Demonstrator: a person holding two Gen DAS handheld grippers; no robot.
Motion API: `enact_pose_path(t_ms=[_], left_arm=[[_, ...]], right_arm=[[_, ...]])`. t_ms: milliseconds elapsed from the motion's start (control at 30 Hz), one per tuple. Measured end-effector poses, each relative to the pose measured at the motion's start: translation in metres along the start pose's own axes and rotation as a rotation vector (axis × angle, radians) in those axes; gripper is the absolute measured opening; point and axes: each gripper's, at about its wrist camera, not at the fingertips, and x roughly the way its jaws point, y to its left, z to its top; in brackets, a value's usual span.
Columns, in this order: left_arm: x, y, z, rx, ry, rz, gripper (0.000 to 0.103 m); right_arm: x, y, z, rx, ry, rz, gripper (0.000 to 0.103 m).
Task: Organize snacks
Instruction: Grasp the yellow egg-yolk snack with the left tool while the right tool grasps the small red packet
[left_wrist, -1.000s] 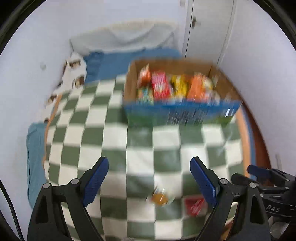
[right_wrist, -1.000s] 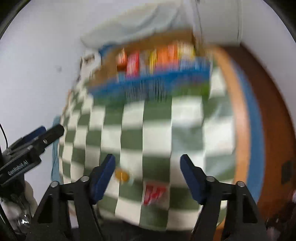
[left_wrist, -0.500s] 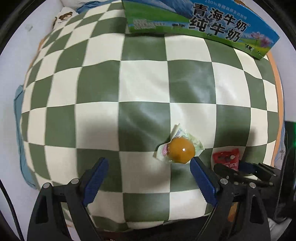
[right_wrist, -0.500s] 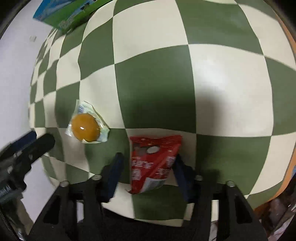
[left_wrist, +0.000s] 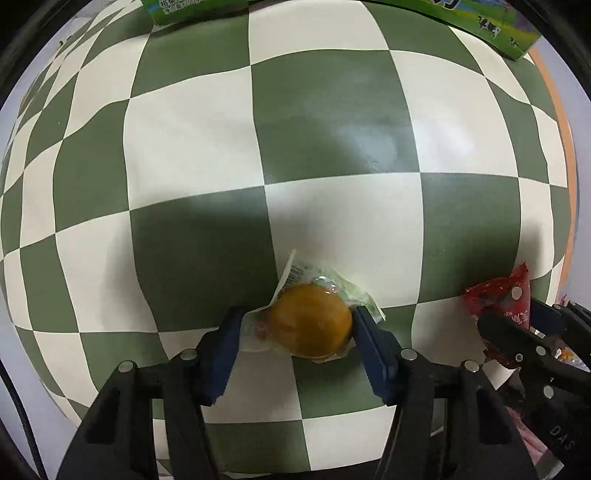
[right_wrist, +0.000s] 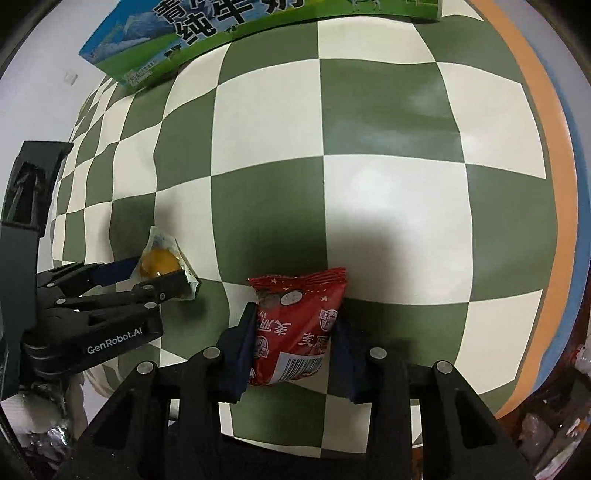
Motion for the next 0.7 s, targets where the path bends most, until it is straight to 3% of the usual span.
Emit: enact_pose_path(t_ms=[700], left_arm=[[0.01,0.002,0.014,-0.017,0.024,0.015,0.058]], right_arm=[[0.024,0.003,0.018,-0.009,0.042,-0.023,0.043]])
